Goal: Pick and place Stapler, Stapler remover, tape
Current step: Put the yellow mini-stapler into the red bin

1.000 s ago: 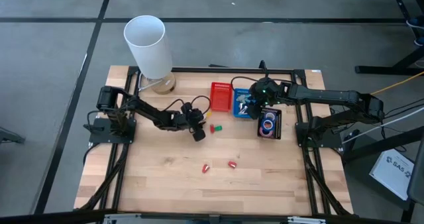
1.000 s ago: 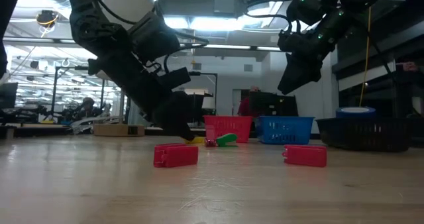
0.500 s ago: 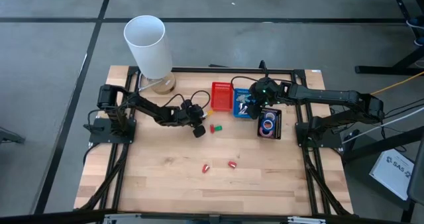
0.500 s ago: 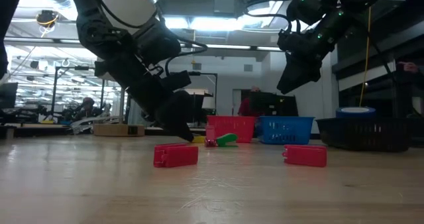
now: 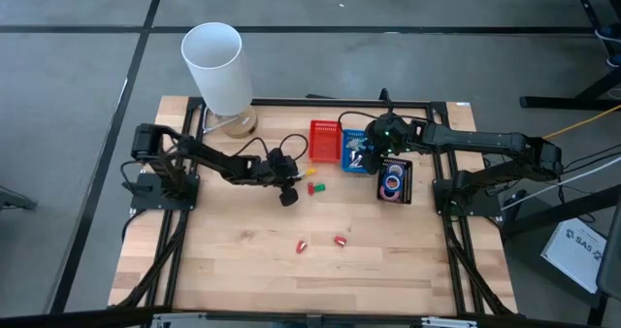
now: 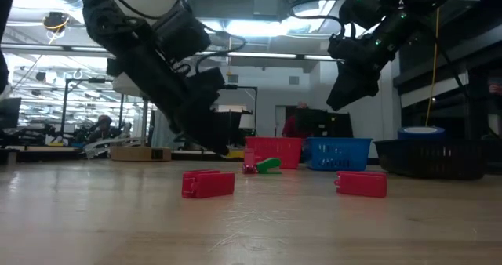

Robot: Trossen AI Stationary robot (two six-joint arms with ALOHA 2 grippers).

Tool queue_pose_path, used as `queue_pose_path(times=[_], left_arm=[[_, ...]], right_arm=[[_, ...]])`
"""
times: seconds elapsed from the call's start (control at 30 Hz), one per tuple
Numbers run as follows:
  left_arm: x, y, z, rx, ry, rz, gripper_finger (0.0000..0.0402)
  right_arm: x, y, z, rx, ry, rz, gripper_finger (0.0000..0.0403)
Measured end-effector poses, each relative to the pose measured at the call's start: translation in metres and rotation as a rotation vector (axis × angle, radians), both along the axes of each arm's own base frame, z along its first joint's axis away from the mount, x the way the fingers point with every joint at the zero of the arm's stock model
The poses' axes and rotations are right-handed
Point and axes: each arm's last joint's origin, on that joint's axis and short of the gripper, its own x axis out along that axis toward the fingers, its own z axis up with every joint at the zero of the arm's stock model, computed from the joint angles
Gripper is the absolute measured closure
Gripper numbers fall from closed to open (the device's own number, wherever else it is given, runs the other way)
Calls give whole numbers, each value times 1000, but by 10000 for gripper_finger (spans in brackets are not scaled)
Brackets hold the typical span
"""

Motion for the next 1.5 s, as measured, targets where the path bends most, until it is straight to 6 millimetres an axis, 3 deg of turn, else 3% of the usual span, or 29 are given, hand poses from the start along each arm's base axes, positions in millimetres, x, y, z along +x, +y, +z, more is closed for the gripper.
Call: queue_pose_path(times=[0.4,0.63,1.07,1.5], left_arm=[[-18,-3,56,-5,-112,-83,340],[-19,0,66,4,-147,-69,340],[22,34,82,49,-121,-54,340],[75,68,64,90,-6,-47,340]], right_arm=[[2,-1,2,-17,-20,13,206],[5,-2,5,-44,-66,22,206],[14,-7,18,-162,-198,-17,206],[14,-9,18,-200,-195,-59,205]])
